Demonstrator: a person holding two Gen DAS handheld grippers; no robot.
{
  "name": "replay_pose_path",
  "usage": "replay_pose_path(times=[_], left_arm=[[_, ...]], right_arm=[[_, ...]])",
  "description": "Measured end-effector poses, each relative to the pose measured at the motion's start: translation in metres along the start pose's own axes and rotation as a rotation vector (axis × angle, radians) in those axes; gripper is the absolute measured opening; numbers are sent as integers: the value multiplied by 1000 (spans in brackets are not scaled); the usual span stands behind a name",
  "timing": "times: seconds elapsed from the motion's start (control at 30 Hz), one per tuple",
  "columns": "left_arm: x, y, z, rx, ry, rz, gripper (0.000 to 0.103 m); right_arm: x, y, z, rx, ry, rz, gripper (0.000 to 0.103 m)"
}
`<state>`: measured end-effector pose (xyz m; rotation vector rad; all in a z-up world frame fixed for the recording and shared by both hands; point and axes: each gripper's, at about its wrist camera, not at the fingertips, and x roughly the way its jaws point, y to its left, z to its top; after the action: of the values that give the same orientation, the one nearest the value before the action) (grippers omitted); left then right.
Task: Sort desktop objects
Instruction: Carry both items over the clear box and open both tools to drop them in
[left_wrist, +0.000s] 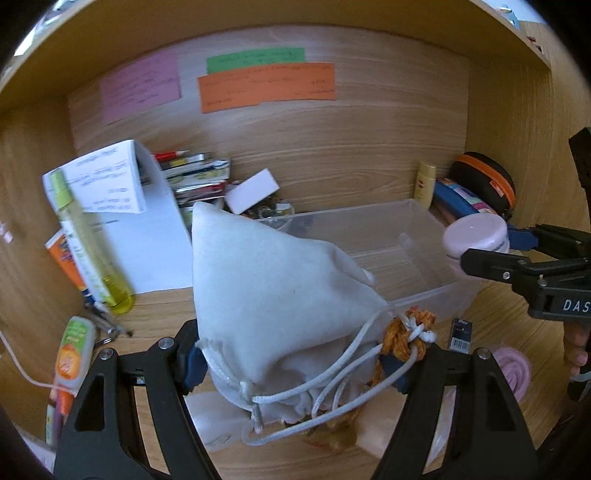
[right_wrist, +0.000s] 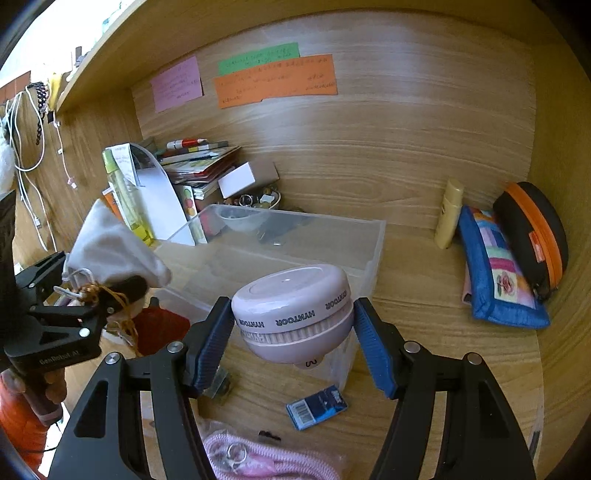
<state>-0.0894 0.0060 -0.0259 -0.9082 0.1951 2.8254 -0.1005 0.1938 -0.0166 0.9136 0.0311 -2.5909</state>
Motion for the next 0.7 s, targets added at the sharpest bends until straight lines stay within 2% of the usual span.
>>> replay_pose_path(times=[0.27, 0.5, 0.7], left_arm=[[26, 0, 12, -5, 44, -77, 74], [51, 3, 16, 1, 115, -118, 76], [60, 4, 18, 25, 145, -116, 80]], right_arm=[[19, -1, 12, -19, 34, -2, 63], [48, -6, 19, -33, 108, -1, 63], [65, -4, 22, -67, 145, -11, 63]])
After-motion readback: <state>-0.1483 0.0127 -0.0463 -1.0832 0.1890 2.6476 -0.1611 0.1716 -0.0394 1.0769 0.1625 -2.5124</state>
